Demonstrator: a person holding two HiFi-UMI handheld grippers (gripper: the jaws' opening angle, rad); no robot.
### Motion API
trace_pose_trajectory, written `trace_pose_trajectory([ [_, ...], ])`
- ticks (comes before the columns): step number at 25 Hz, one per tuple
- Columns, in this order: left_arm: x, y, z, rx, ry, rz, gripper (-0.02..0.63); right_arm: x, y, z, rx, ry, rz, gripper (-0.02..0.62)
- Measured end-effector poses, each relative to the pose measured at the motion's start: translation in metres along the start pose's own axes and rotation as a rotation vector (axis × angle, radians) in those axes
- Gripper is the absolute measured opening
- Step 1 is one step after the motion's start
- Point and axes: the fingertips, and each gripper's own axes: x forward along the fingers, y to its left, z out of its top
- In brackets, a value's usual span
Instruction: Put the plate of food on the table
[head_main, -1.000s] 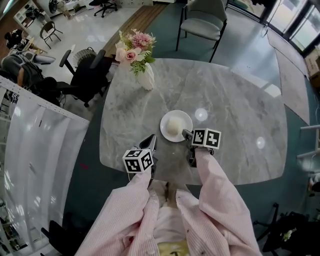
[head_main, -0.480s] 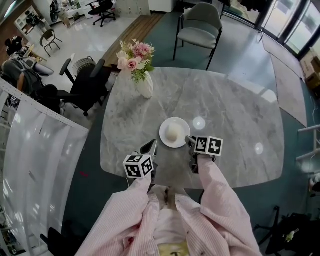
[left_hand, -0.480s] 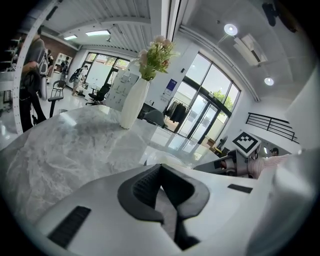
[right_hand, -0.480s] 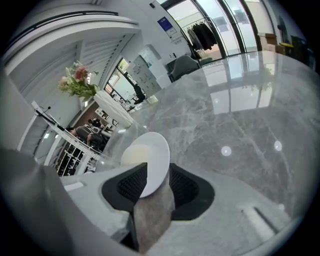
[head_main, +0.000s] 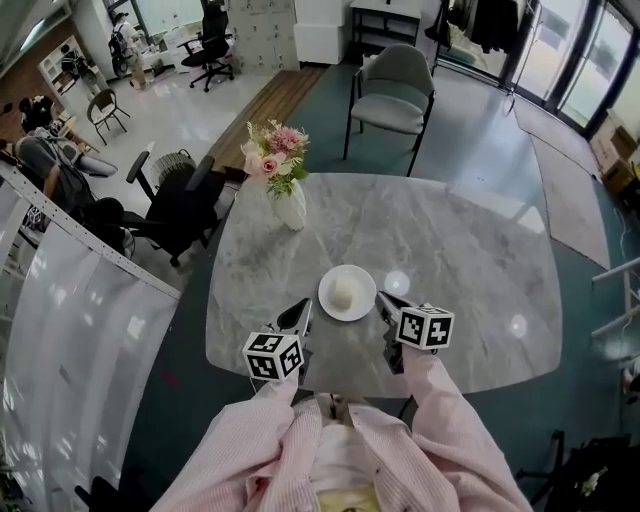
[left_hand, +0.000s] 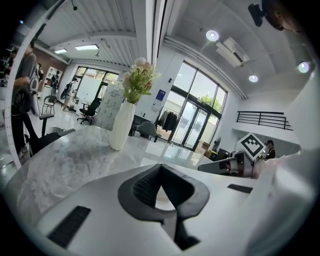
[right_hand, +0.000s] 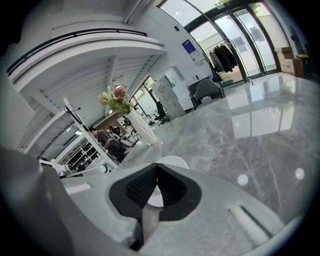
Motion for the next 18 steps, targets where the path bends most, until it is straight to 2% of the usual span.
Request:
trace_pose_trajectory([
  [8, -0.019, -0.008, 0.037, 0.058, -0.104, 0.002, -0.005, -0.026, 0.032, 0.027, -0.092, -0.120, 0.102, 0.006],
  [18, -0.045, -0.006, 0.073, 0.127, -0.230, 0.065, -0.005, -0.054, 0.048, 0.061, -0.197, -0.288, 0.141, 0.006],
])
